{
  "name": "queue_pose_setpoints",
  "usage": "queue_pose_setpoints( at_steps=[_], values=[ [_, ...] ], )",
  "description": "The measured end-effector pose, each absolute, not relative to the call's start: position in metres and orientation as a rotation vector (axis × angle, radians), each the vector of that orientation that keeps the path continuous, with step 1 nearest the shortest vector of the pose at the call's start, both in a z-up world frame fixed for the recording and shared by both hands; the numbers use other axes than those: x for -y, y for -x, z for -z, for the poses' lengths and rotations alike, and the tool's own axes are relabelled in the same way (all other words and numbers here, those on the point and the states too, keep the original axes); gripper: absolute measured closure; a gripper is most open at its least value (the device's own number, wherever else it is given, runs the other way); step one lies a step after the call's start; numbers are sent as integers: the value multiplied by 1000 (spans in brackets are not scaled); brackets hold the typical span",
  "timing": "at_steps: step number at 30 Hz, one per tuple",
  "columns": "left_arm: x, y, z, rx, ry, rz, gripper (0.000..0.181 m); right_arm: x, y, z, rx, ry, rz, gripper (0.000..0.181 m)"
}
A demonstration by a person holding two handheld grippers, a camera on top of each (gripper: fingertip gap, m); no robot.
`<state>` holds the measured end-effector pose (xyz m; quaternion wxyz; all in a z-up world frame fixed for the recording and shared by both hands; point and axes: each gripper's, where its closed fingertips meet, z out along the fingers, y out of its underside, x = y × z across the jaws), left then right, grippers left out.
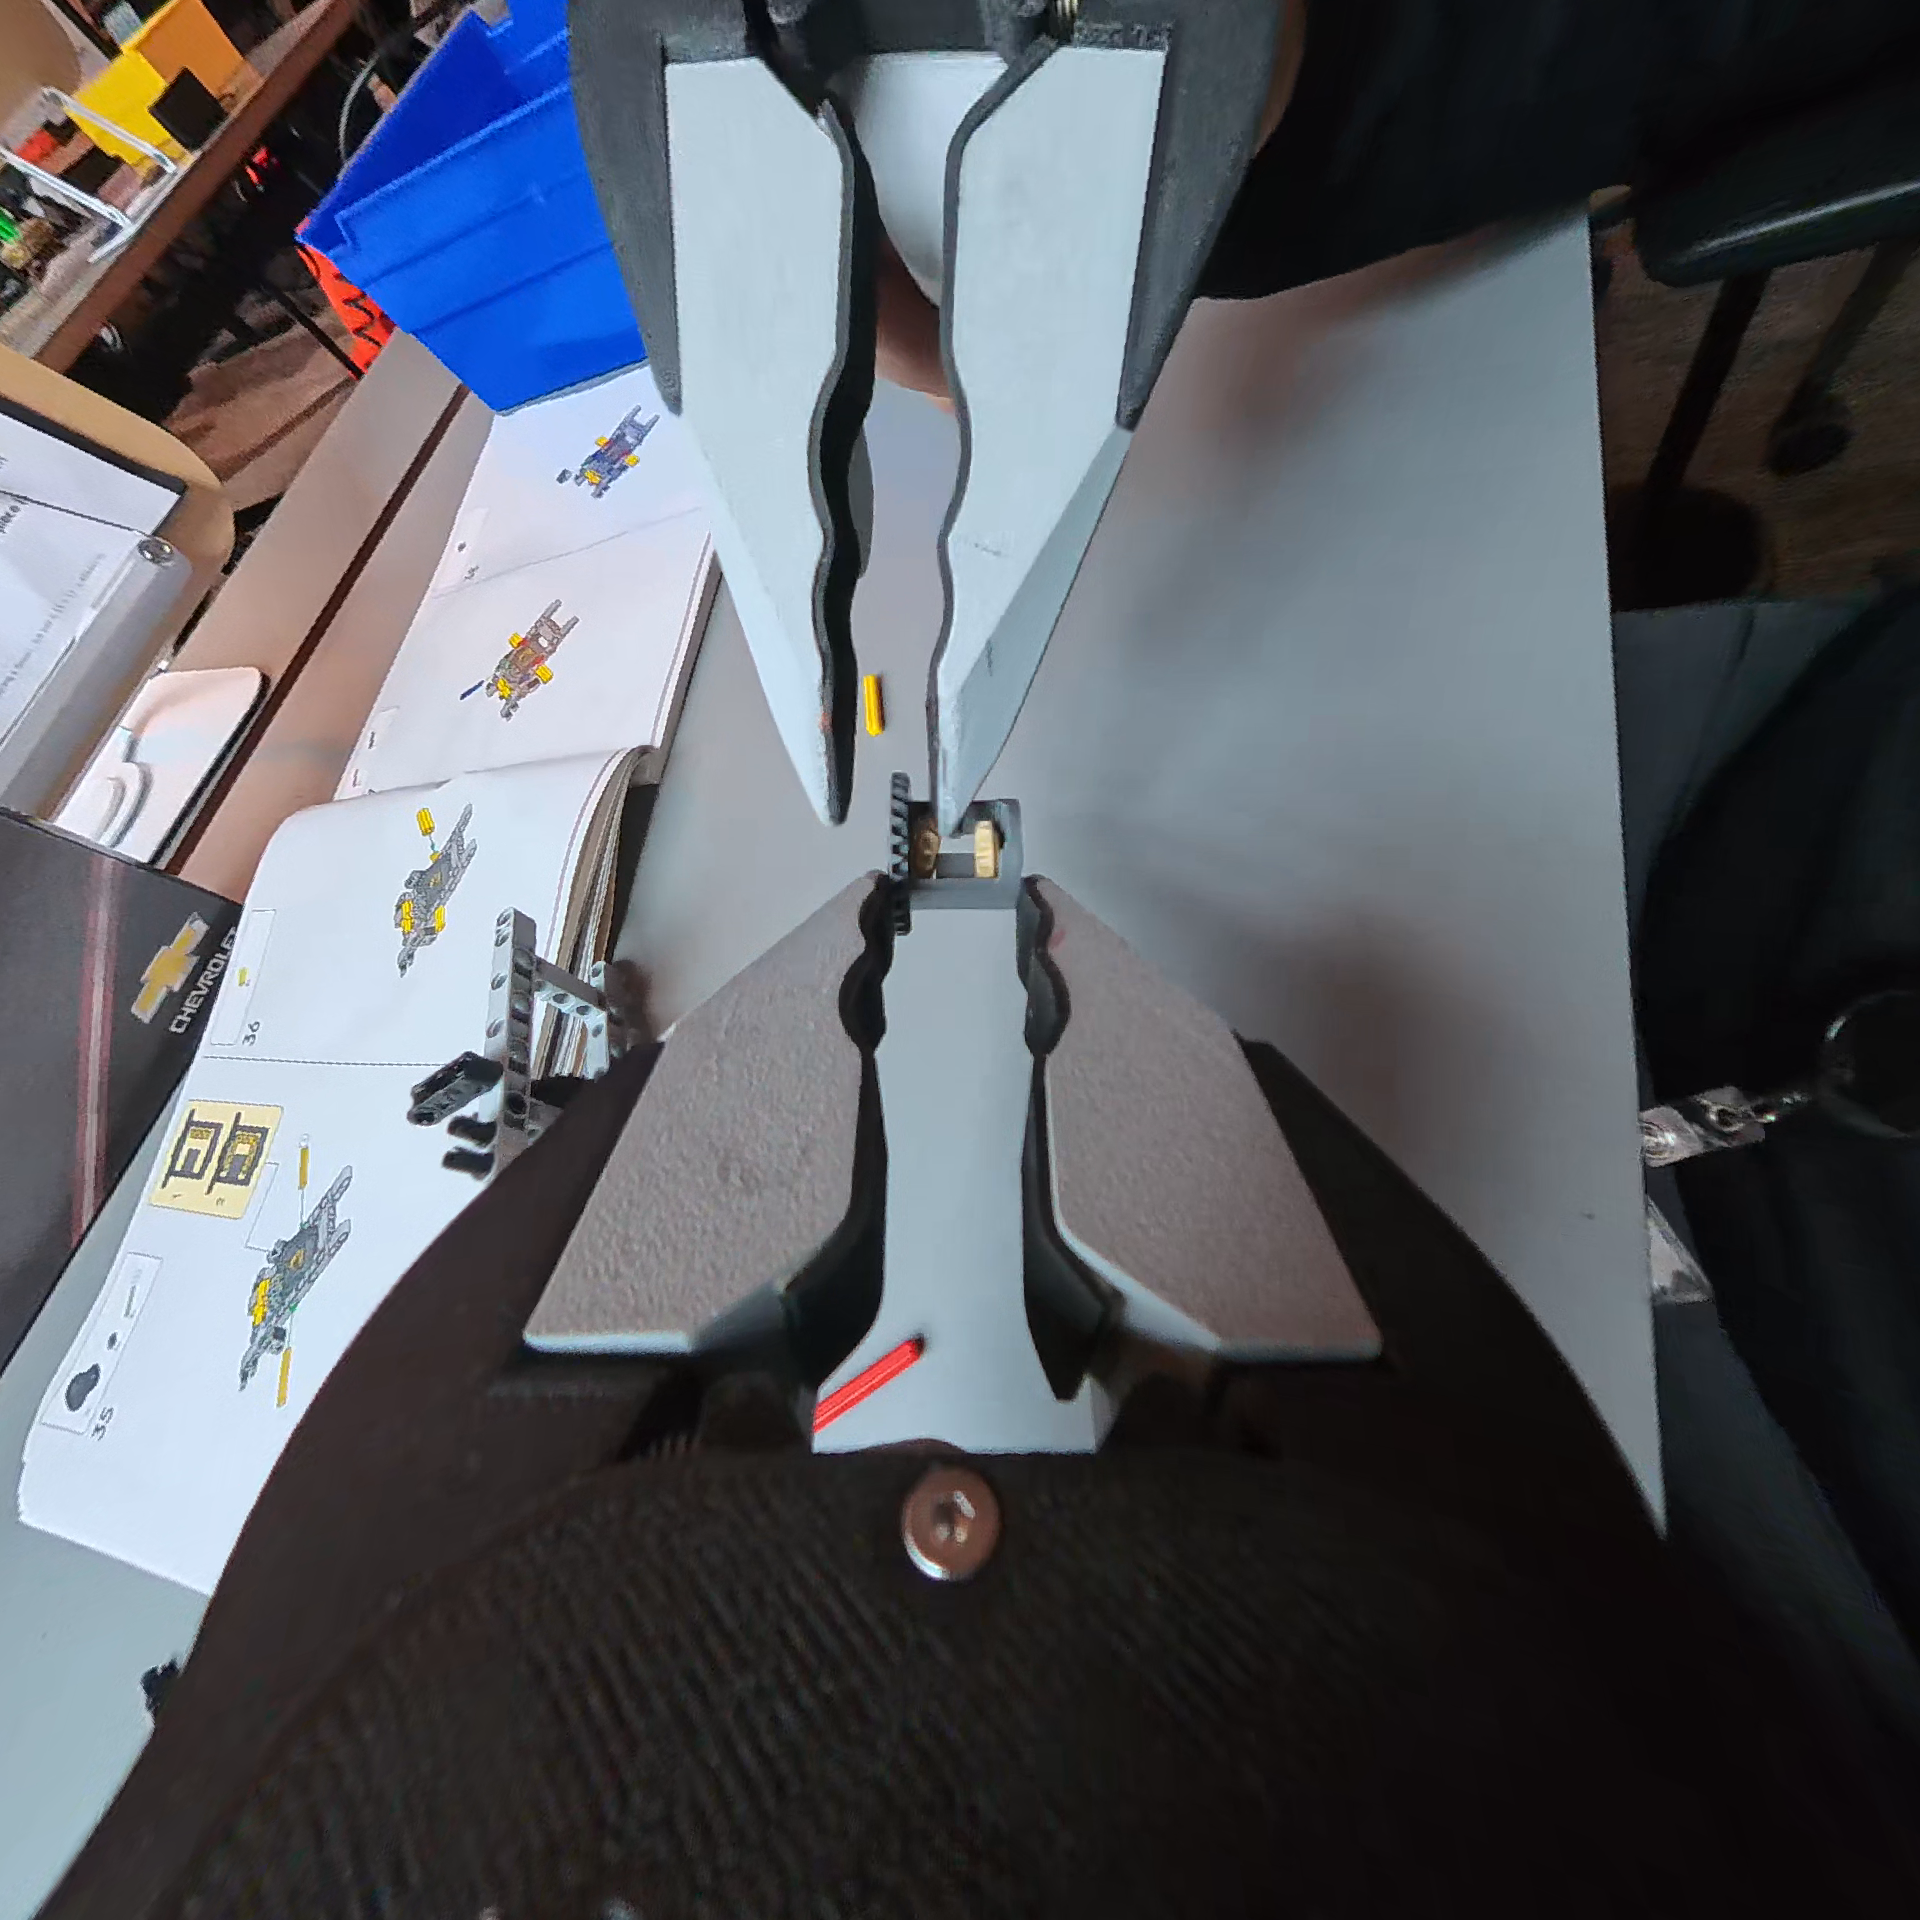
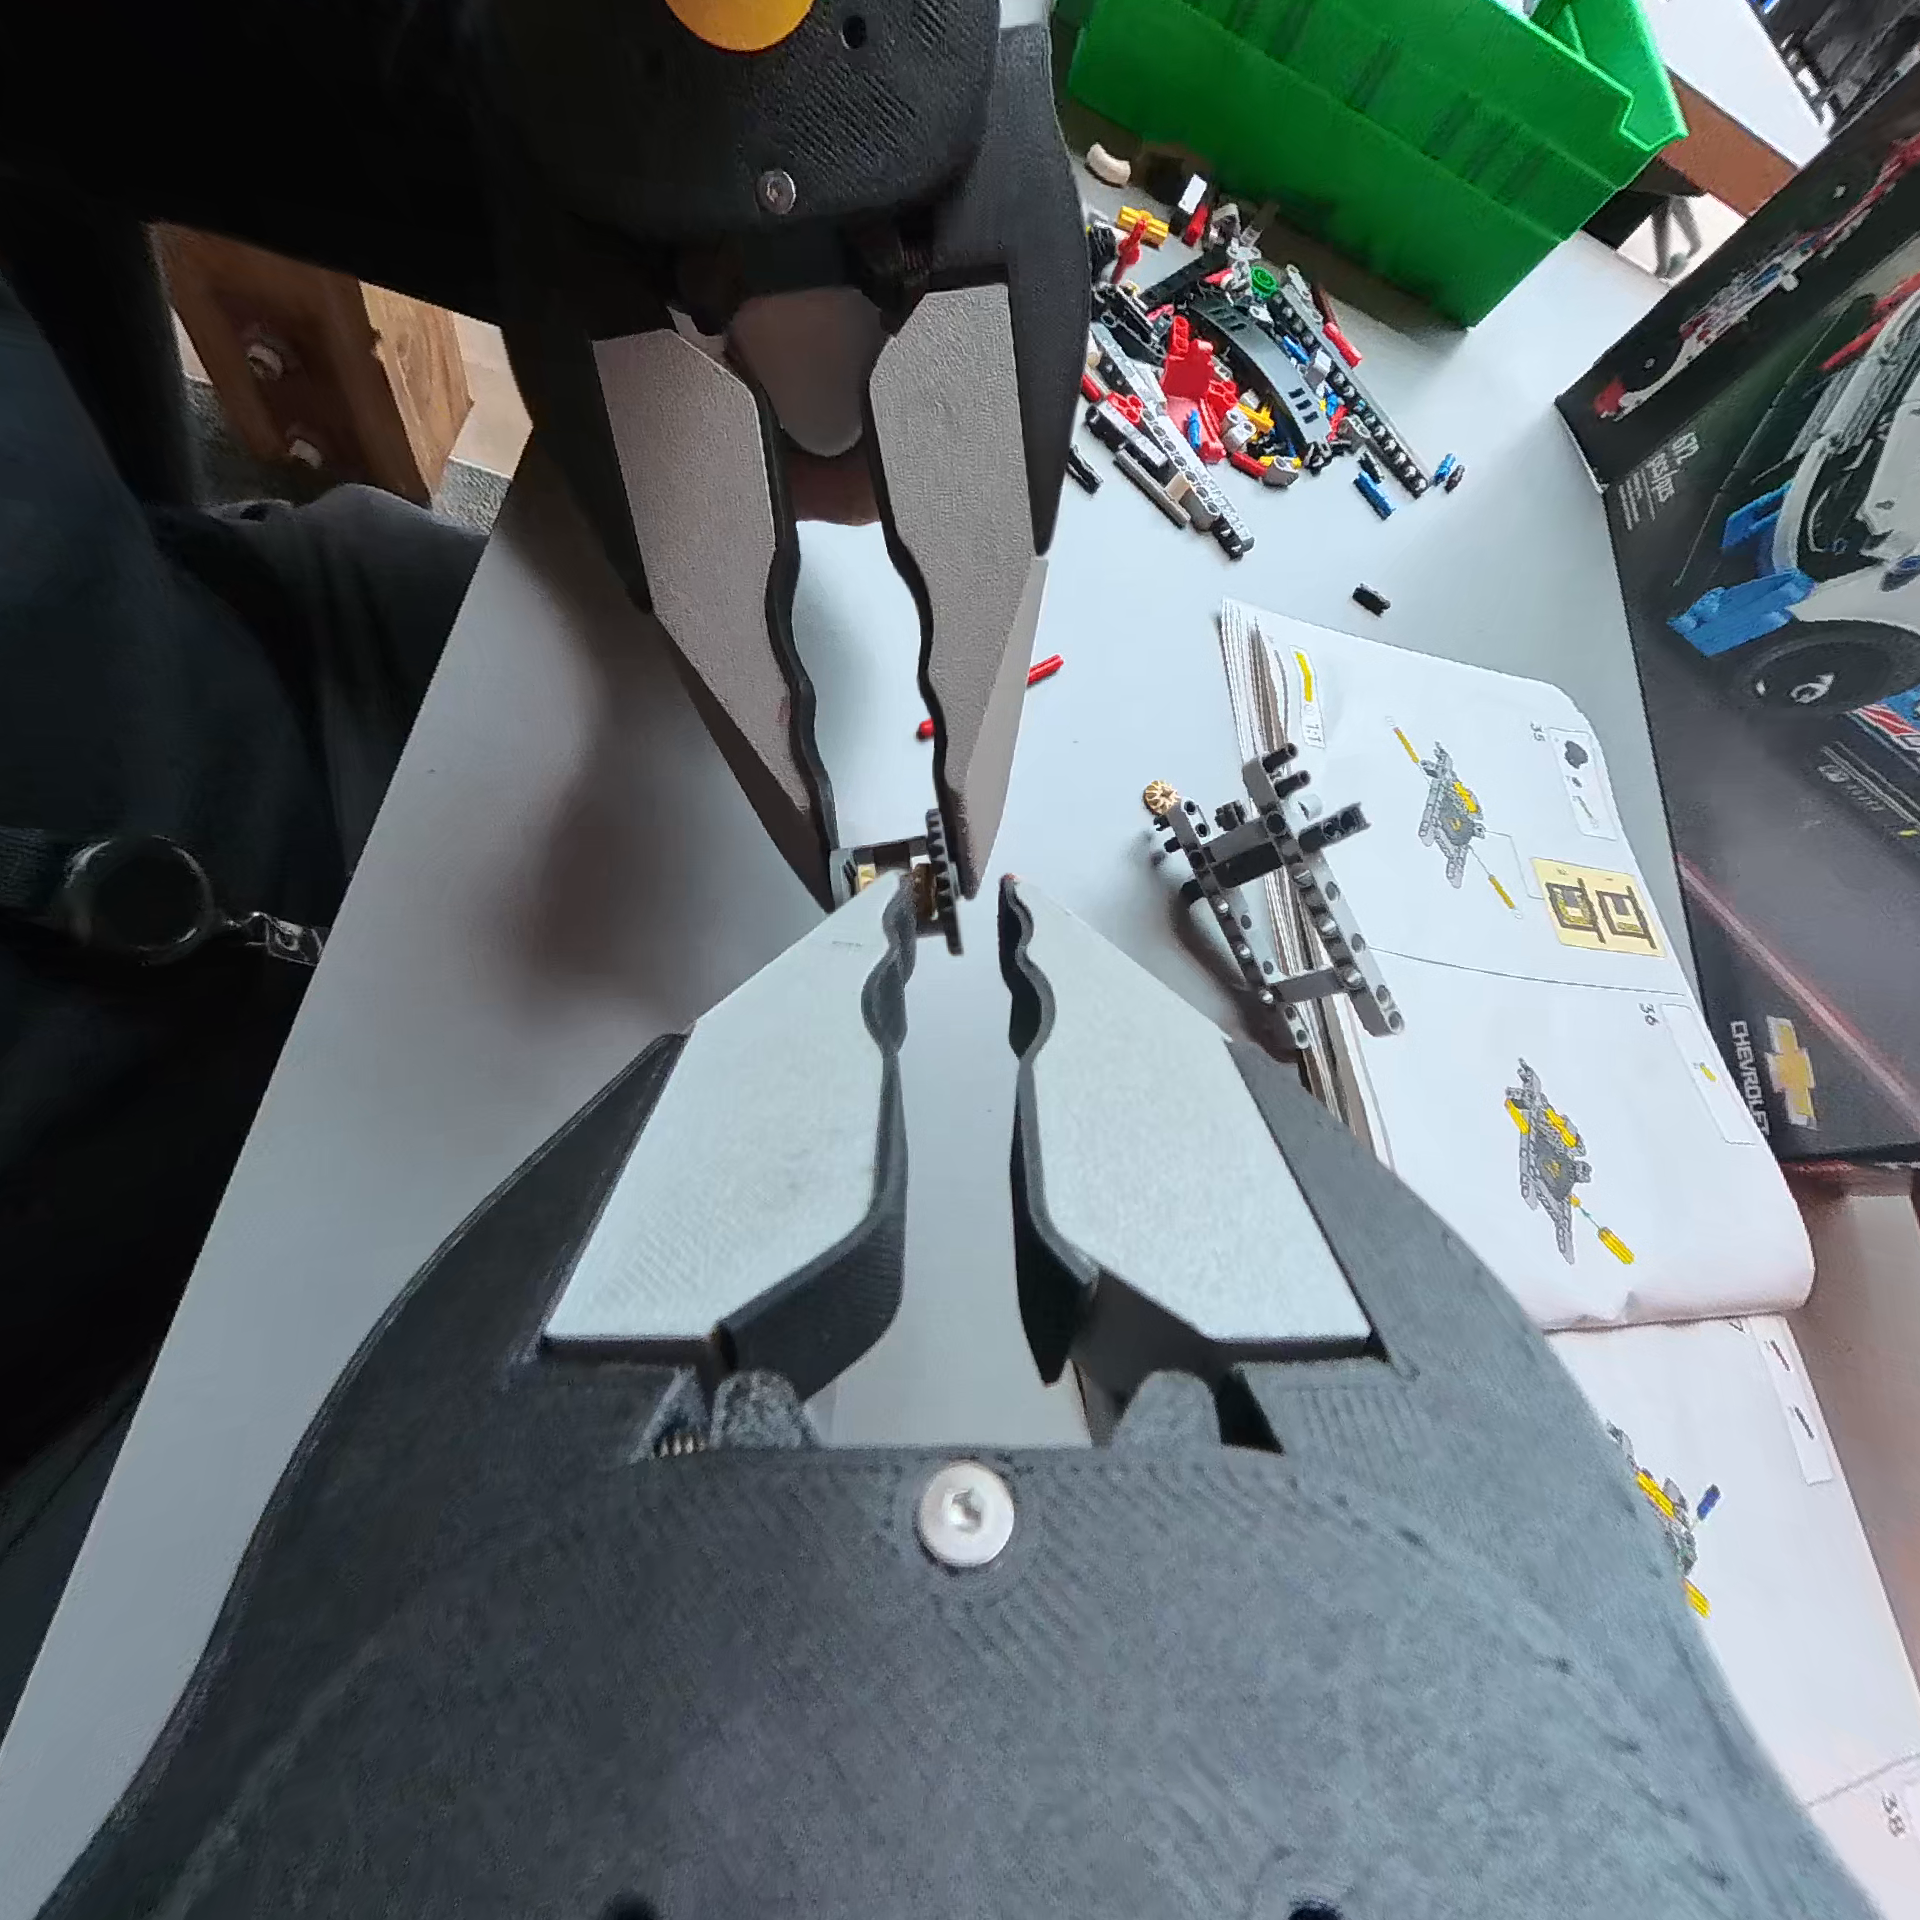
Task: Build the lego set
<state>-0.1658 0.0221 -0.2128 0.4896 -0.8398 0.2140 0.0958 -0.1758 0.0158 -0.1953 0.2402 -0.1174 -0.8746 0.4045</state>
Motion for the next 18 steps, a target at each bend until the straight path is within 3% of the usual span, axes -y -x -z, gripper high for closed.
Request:
queue_pose_setpoints(
  at_steps=[18],
  values=[
    [-21,171,223,-497,2061,-169,161,-14,181,211,2408,257,-968,176]
  ],
)
